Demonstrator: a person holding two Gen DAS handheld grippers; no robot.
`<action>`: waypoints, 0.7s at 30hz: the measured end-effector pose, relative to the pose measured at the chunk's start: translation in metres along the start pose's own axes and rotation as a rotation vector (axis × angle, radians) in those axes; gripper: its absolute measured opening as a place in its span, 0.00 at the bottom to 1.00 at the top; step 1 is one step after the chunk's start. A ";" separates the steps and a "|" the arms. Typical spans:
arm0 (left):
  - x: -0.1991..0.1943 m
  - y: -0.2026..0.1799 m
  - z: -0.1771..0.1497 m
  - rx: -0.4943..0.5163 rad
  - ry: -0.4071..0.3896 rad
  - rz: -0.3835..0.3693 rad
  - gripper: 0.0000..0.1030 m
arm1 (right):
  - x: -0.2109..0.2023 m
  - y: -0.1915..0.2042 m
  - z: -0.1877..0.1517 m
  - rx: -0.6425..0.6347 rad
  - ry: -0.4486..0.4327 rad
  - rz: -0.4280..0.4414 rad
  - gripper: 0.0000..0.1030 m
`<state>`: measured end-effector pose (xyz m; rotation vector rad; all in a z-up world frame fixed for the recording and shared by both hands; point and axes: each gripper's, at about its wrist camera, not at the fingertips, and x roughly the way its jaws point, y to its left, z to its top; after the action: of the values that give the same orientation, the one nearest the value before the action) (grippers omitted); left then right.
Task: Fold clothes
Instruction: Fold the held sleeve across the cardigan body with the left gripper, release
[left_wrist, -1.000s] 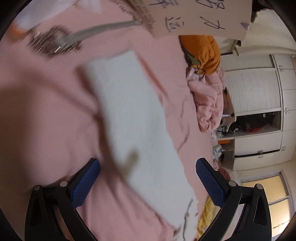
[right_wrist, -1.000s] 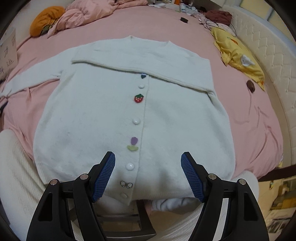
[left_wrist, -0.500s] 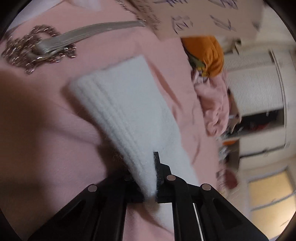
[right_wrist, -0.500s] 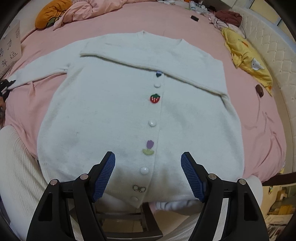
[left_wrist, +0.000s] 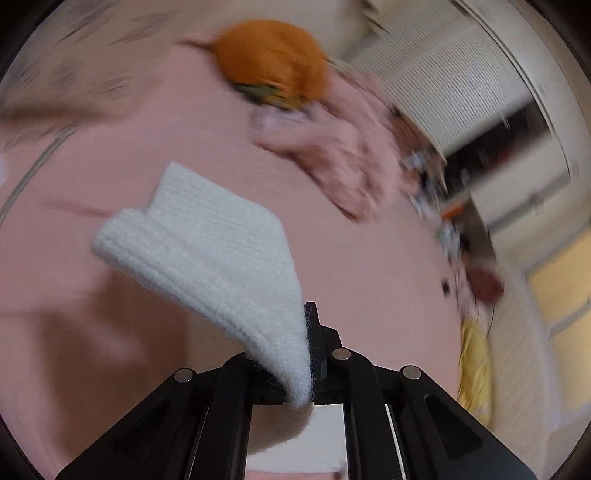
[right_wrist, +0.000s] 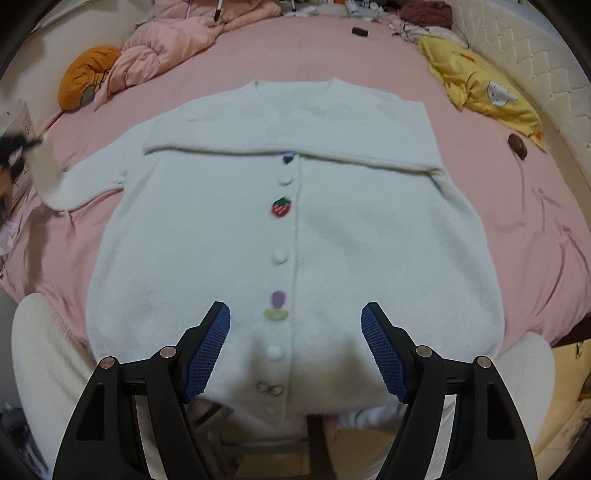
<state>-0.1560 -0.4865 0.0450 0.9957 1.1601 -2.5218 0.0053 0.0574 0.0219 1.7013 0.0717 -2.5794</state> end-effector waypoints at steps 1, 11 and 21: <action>0.007 -0.025 -0.002 0.045 0.016 -0.005 0.07 | 0.001 -0.004 0.000 0.001 -0.009 0.004 0.72; 0.104 -0.284 -0.121 0.515 0.215 -0.061 0.07 | 0.015 -0.060 -0.003 0.121 -0.042 0.123 0.72; 0.182 -0.398 -0.338 0.877 0.433 -0.044 0.07 | 0.024 -0.112 -0.014 0.223 -0.068 0.201 0.72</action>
<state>-0.2959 0.0475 0.0086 1.7694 0.0496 -2.9673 0.0012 0.1697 -0.0044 1.5873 -0.3829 -2.5699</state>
